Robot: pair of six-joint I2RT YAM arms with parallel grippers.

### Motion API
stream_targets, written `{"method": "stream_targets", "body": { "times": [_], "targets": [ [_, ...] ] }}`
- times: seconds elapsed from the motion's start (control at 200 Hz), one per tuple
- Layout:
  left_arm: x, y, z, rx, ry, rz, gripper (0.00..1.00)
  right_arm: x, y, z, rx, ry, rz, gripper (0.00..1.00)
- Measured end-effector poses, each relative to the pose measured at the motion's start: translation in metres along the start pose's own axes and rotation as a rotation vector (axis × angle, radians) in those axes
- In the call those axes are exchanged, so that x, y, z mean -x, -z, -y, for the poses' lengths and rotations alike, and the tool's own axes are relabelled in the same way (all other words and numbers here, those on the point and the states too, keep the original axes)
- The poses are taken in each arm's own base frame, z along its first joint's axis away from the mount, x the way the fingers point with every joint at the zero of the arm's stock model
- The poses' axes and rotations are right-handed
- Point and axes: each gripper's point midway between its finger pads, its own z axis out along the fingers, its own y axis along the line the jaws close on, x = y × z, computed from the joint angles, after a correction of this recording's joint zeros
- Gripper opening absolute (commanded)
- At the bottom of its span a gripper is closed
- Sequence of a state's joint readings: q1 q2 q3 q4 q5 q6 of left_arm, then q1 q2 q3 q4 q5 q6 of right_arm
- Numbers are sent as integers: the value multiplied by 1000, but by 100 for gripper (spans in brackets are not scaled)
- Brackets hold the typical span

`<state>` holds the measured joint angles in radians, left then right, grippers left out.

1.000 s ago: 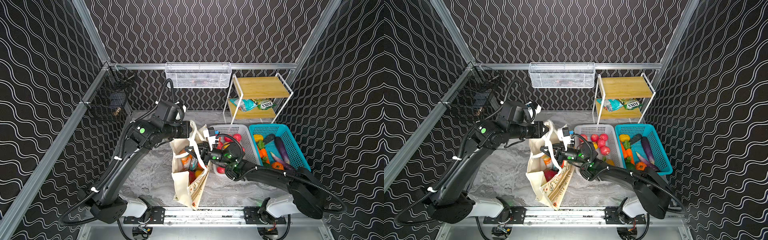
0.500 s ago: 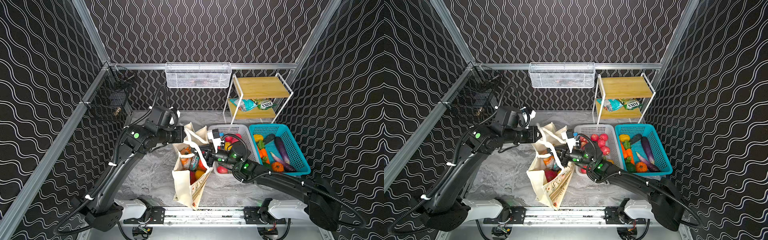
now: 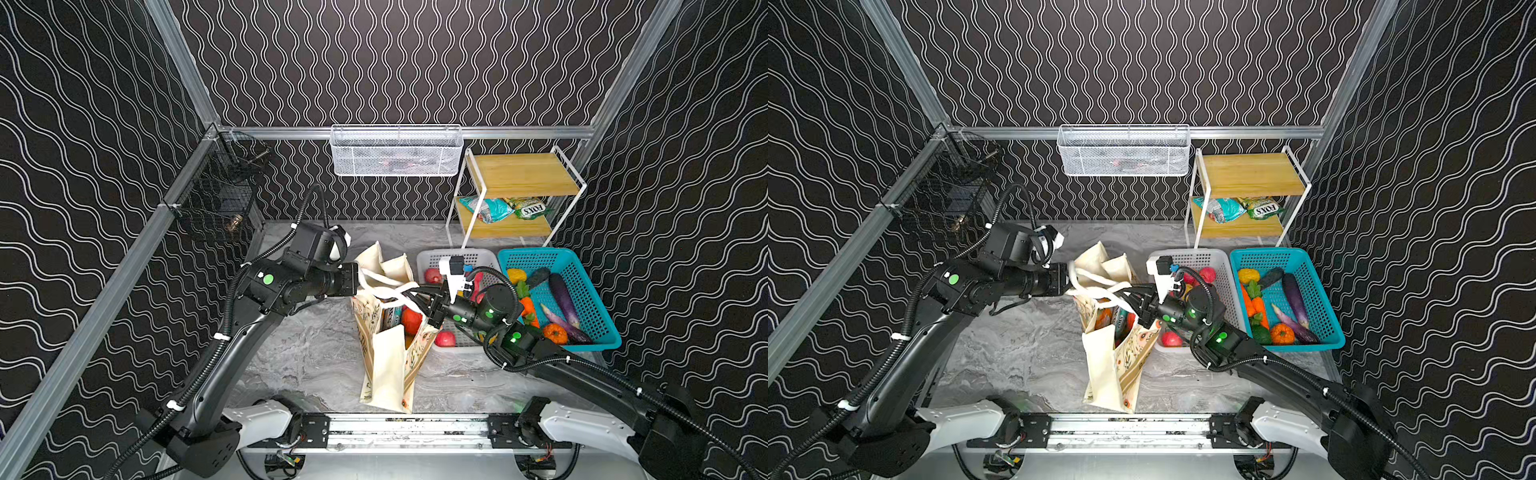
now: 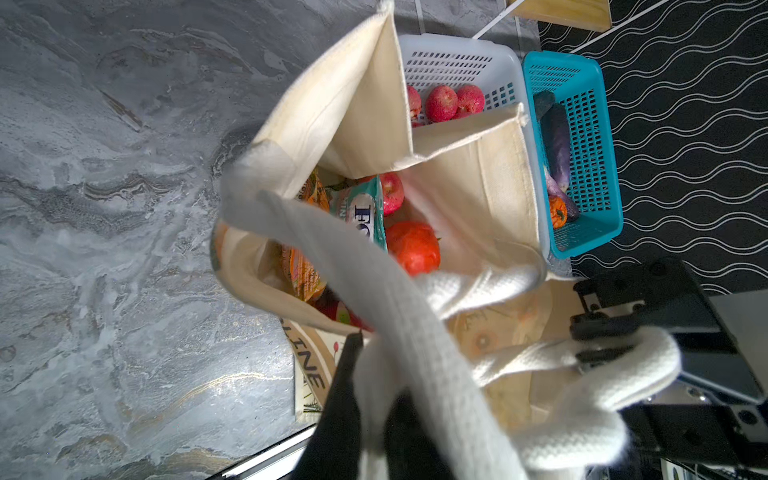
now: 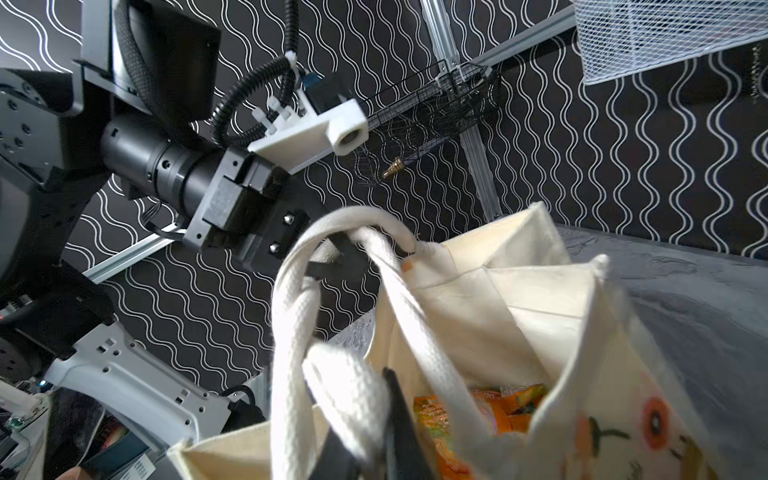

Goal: Place the food into the grocery bag and tie it
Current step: 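Pull the knotted handles apart, left gripper drawing back while right gripper holds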

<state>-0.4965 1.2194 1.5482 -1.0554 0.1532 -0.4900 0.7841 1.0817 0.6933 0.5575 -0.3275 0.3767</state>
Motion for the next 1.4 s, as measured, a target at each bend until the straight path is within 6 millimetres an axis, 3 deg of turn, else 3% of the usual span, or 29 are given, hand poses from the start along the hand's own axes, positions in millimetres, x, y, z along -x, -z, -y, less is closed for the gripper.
{"method": "stream_targets", "body": {
  "times": [0.05,0.135,0.3,0.731,1.211,1.401],
  "targets": [
    [-1,0,-5,5,7,-2,0,2,4,4,-11,3,9,0],
    [6,8,-41,151,40,48,0,7,15,23,-91,1,31,1],
    [6,11,-64,207,80,62,0,9,29,36,-140,2,50,1],
    [6,15,-85,162,186,87,0,9,53,66,-219,-60,78,0],
    [3,46,-104,157,288,152,0,17,40,81,-225,-92,43,0],
    [-8,38,-106,98,338,110,0,17,45,85,-242,-92,43,0]
  ]
}}
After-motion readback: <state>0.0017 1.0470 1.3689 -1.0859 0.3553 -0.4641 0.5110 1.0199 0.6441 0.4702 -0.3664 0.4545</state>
